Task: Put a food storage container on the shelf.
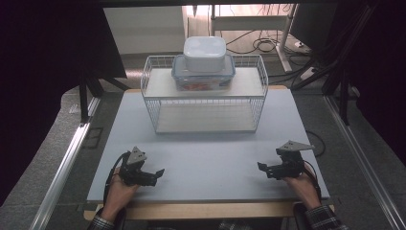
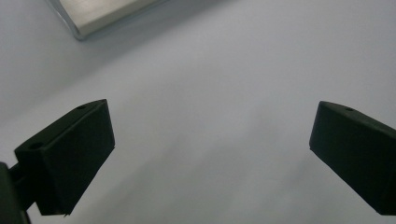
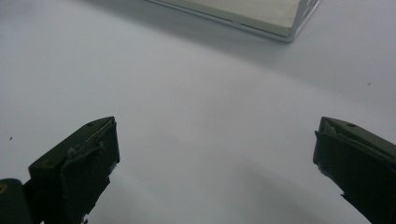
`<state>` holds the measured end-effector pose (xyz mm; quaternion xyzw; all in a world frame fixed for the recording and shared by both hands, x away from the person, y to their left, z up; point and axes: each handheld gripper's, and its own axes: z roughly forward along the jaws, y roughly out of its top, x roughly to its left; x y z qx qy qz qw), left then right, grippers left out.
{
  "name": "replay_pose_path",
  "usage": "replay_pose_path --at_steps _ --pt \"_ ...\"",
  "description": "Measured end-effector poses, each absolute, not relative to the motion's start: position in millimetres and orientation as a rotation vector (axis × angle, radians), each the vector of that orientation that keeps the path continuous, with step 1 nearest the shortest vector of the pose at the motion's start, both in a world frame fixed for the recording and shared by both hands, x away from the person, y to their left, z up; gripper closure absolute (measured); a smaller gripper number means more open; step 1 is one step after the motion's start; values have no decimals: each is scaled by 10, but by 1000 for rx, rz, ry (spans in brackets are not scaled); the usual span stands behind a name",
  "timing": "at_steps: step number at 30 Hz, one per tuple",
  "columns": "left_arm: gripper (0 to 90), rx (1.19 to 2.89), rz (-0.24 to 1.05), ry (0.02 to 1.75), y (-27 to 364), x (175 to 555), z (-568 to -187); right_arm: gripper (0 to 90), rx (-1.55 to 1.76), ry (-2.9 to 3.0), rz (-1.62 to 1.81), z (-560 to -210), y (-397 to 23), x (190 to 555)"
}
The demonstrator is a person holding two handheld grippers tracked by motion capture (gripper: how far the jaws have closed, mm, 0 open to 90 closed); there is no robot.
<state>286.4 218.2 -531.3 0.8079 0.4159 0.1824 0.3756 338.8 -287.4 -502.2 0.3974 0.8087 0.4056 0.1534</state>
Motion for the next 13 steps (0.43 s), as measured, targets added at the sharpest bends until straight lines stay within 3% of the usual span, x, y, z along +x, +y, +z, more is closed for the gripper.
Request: replay_pose_path --at_steps 5,13 --pt "0 2095 405 1091 2178 2906 -5396 6 1160 2352 1140 -5079 -2887 3409" --pt "0 2043 415 1092 2207 2913 -5378 6 1143 2371 1113 -5098 -2855 3407"
